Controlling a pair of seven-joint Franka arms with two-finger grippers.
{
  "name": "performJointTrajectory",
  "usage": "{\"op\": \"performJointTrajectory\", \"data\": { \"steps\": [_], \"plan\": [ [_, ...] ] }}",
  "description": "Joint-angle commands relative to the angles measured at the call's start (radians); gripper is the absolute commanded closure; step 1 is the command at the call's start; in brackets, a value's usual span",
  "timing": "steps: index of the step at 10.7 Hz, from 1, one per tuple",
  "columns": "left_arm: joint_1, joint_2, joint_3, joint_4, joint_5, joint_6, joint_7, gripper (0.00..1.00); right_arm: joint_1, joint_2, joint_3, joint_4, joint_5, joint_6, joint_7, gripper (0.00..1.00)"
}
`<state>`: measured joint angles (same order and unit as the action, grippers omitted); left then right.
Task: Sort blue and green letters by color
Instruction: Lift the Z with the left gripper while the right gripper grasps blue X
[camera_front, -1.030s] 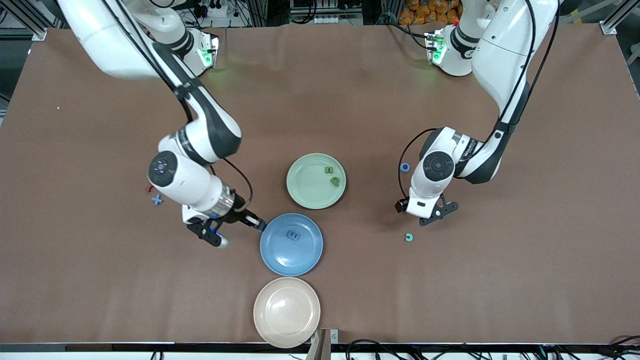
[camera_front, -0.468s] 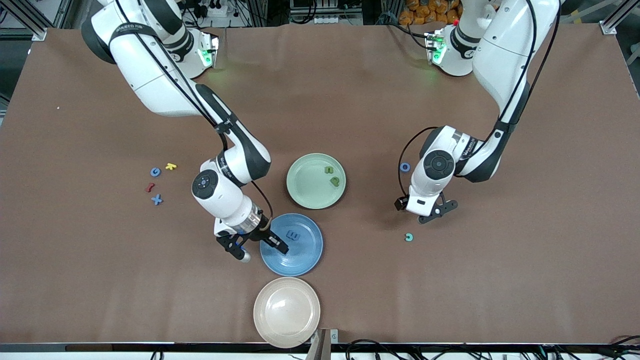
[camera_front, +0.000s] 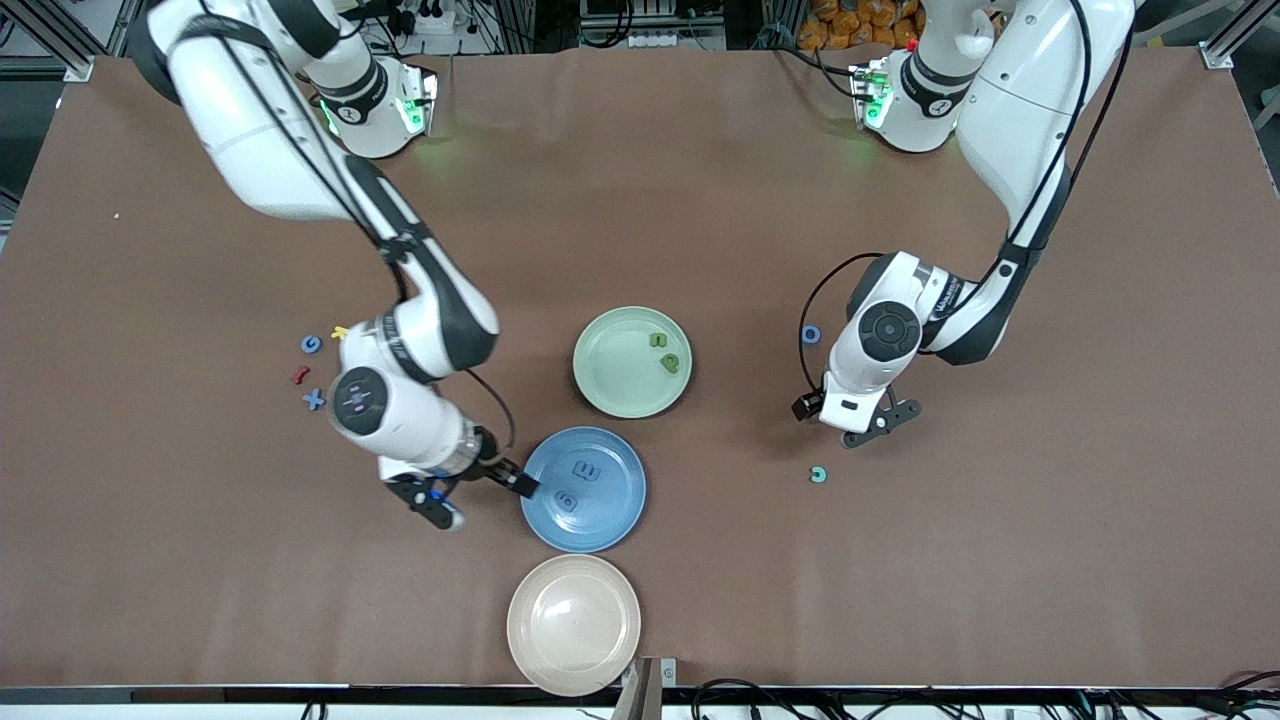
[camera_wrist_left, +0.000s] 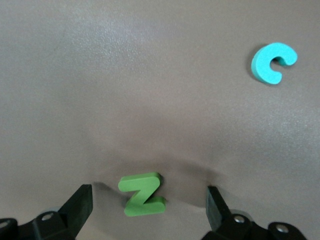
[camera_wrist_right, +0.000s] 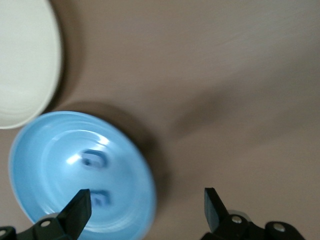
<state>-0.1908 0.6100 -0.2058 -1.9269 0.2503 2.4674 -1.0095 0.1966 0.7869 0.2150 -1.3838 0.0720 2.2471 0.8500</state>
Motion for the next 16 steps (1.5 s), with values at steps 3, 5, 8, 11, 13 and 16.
{"op": "performJointTrajectory", "data": {
  "steps": [3,5,8,11,13,16],
  "plan": [
    [0.053,-0.024,-0.044,-0.037,0.015,0.025,0.012,0.0,-0.296,-0.382,0.052,-0.488,-0.079,-0.141,-0.62,0.07],
    [0.051,-0.024,-0.046,-0.041,0.015,0.03,0.014,0.23,-0.373,-0.393,0.052,-0.55,-0.167,-0.109,-0.895,0.15],
    [0.05,-0.023,-0.044,-0.044,0.014,0.036,0.012,1.0,-0.5,-0.403,0.052,-0.682,-0.245,0.068,-1.131,0.27],
    [0.048,-0.03,-0.046,-0.035,0.014,0.036,0.011,1.0,-0.534,-0.379,0.049,-0.765,-0.251,0.242,-1.287,0.36],
    [0.047,-0.061,-0.064,-0.029,0.011,0.036,-0.001,1.0,-0.528,-0.347,0.047,-0.767,-0.25,0.249,-1.335,0.35],
    [0.039,-0.079,-0.147,0.008,0.009,0.036,-0.134,1.0,-0.52,-0.325,0.044,-0.774,-0.274,0.304,-1.367,0.35]
  ]
}}
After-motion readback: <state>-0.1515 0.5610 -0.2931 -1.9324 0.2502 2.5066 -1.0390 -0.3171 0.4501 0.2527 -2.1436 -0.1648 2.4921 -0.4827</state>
